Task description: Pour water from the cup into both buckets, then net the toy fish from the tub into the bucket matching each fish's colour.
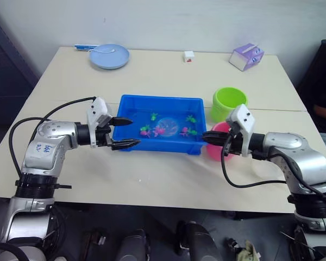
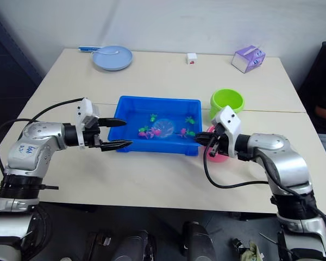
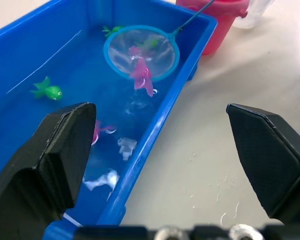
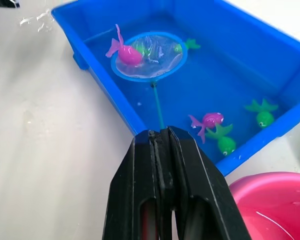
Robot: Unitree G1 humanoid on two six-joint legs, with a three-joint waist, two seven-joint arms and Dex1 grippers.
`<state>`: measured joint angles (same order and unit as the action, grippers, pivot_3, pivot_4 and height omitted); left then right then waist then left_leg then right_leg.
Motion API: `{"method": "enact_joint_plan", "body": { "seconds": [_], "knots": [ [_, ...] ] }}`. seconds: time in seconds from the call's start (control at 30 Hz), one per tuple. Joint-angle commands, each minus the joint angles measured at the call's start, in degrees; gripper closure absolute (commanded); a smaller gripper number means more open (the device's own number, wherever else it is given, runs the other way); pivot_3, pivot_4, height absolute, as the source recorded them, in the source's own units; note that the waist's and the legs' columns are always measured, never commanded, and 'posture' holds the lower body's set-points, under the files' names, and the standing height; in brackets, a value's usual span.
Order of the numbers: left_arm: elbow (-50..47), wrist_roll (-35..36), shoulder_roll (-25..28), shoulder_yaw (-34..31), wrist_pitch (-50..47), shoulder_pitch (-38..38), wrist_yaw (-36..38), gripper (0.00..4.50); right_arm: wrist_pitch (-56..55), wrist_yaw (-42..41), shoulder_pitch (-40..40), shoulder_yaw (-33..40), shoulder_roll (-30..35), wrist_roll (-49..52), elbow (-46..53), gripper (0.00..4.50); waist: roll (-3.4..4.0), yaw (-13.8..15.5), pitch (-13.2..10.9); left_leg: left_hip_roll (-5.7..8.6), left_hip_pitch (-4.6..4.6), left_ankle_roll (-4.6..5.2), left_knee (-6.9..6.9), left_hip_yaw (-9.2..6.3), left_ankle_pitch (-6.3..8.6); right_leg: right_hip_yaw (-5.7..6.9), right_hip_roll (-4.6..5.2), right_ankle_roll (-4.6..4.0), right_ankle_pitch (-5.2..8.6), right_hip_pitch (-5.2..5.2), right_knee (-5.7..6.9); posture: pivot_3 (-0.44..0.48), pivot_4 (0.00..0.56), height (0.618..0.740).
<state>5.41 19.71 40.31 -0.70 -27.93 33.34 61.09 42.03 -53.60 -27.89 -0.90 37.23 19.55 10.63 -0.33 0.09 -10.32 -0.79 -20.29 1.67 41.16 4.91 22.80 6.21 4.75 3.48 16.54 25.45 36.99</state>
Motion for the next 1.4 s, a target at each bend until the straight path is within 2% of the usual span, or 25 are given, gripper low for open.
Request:
{"method": "enact_joint_plan", "body": {
  "seconds": [0.03,0.23,0.43,0.53,0.67,0.83,0.93,1.07,1.2,1.3,1.4],
  "knots": [
    [0.4,4.0,-6.6,1.9,-0.8,5.8,1.5,0.00,7.3,6.8,7.5,13.9,1.8,5.3,16.6,3.72,0.00,0.0,0.0,0.00,0.00,0.00,0.00,0.00,0.00,0.00,0.00,0.00,0.00,0.00,0.00,0.000,0.150,0.739],
    [6.1,3.5,-14.2,6.3,1.2,11.6,4.1,0.00,14.8,13.2,19.2,30.1,0.0,7.6,32.0,3.72,0.00,1.4,0.0,0.12,-0.02,0.00,0.01,0.01,0.00,-0.01,-0.07,0.01,0.00,0.00,0.01,0.000,0.150,0.739],
    [12.8,2.2,-18.2,8.1,4.7,16.1,6.7,0.00,18.0,14.6,27.4,41.4,0.1,7.7,40.7,3.72,0.00,1.2,0.0,0.15,-0.01,0.00,-0.02,0.05,0.00,-0.04,-0.22,0.01,0.00,0.00,0.01,0.000,0.150,0.739],
    [15.9,1.7,-19.7,8.7,6.6,18.0,7.9,0.00,15.3,14.1,32.2,44.8,1.4,5.7,43.0,3.72,0.03,1.3,0.0,0.08,0.10,0.00,-0.08,0.14,0.00,-0.14,-0.24,0.01,0.00,0.00,0.06,0.000,0.150,0.739],
    [19.5,0.9,-21.3,9.3,8.9,19.8,9.0,0.00,-2.1,11.7,43.9,43.3,6.9,-9.4,42.7,3.72,0.02,1.3,0.0,0.11,0.10,0.00,-0.08,0.15,0.00,-0.15,-0.31,0.01,0.00,0.00,0.06,0.000,0.150,0.739],
    [23.3,-0.3,-22.2,9.0,11.4,21.4,10.6,0.00,-32.5,11.7,56.1,40.5,17.6,-32.2,36.0,3.72,0.00,1.2,0.0,0.22,0.16,0.03,-0.11,0.29,-0.01,-0.28,-0.32,0.05,-0.02,-0.01,0.01,0.000,0.150,0.739],
    [24.6,-0.9,-22.6,8.8,12.6,22.0,11.3,0.00,-44.2,13.2,56.8,41.6,19.9,-38.4,32.3,3.72,-0.02,1.2,0.0,0.15,0.20,0.03,-0.12,0.33,-0.01,-0.30,-0.36,0.06,-0.03,-0.02,0.01,0.000,0.150,0.739],
    [25.8,-1.8,-22.5,8.5,14.0,22.3,11.2,0.00,-51.0,13.0,54.0,43.9,21.3,-40.3,28.3,3.72,-0.02,1.3,0.0,0.12,0.18,0.02,-0.10,0.30,-0.01,-0.25,-0.38,0.06,-0.03,-0.02,-0.01,0.000,0.150,0.739],
    [26.5,-2.4,-22.2,8.2,14.8,22.3,11.3,0.00,-57.3,9.6,54.2,42.7,21.9,-39.5,26.4,3.72,-0.03,1.4,0.0,0.14,0.16,0.03,-0.08,0.26,-0.02,-0.23,-0.36,0.06,-0.03,-0.04,-0.04,0.000,0.150,0.739],
    [26.4,-2.5,-21.8,7.9,15.0,22.1,11.3,0.00,-58.2,11.4,50.7,44.7,21.5,-40.9,23.2,3.72,-0.03,1.3,0.0,0.14,0.15,0.03,-0.10,0.27,-0.02,-0.23,-0.35,0.06,-0.03,-0.04,-0.06,0.000,0.150,0.739],
    [25.5,-2.5,-21.4,7.6,14.7,21.7,11.1,0.00,-57.9,10.0,48.4,42.6,21.2,-37.6,22.0,3.72,-0.03,1.3,0.0,0.13,0.18,0.03,-0.06,0.27,-0.02,-0.24,-0.33,0.07,-0.03,-0.06,-0.03,0.000,0.150,0.739]
  ]
}}
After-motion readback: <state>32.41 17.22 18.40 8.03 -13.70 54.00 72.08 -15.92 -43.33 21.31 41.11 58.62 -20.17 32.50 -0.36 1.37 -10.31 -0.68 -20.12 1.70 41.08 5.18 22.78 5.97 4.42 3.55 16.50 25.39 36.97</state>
